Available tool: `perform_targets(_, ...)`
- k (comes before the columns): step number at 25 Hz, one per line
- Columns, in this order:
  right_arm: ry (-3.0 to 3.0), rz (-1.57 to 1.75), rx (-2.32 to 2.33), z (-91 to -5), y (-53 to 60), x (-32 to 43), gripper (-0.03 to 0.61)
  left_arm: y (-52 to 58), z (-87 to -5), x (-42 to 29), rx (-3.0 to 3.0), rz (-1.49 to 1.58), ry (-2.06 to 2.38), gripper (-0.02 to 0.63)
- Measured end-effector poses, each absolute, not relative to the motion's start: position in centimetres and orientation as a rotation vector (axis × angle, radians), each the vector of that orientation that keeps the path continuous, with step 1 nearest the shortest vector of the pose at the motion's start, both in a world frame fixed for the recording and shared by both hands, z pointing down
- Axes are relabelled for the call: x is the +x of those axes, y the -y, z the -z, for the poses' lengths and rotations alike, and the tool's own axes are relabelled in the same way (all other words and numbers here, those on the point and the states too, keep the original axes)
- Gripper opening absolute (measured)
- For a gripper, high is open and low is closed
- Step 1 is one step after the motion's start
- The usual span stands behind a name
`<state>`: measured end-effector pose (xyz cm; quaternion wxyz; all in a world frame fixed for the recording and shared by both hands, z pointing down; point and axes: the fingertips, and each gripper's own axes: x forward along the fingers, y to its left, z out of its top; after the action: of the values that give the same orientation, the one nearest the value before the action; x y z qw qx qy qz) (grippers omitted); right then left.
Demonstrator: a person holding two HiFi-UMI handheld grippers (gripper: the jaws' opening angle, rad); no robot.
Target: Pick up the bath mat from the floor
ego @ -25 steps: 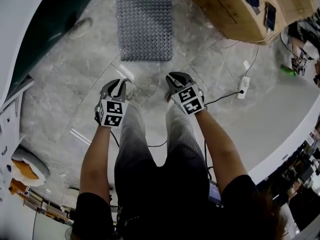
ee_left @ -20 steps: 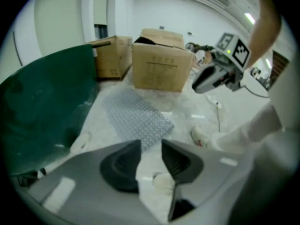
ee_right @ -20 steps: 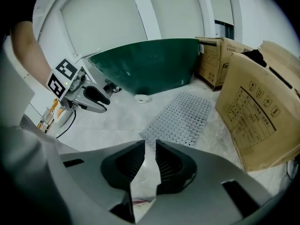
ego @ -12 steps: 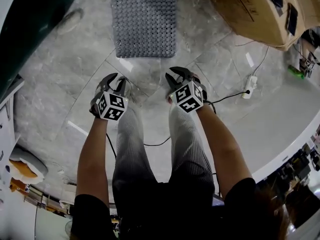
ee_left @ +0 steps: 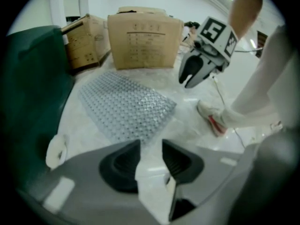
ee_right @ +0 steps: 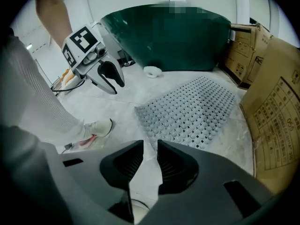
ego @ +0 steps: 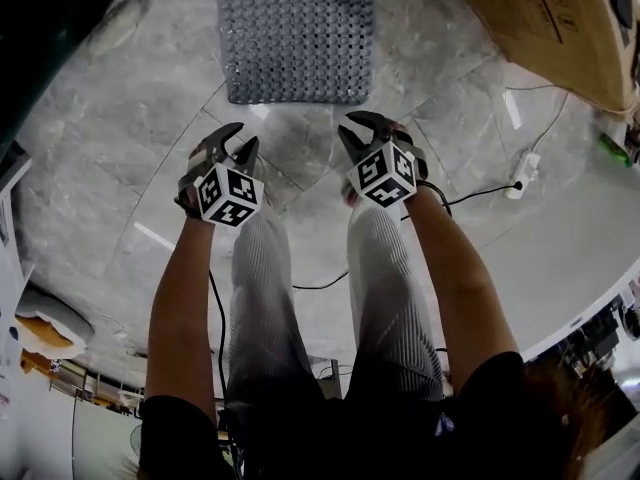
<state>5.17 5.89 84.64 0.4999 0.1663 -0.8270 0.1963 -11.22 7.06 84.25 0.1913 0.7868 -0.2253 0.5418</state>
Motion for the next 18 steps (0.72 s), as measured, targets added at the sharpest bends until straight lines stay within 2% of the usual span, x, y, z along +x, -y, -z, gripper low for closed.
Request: perform_targets(18, 1.985, -0.386, 0.350, -96.9, -7.0, 5.7, 0.103, -7.9, -95.7, -10.3, 2.309, -1.595, 0.551, 0.172)
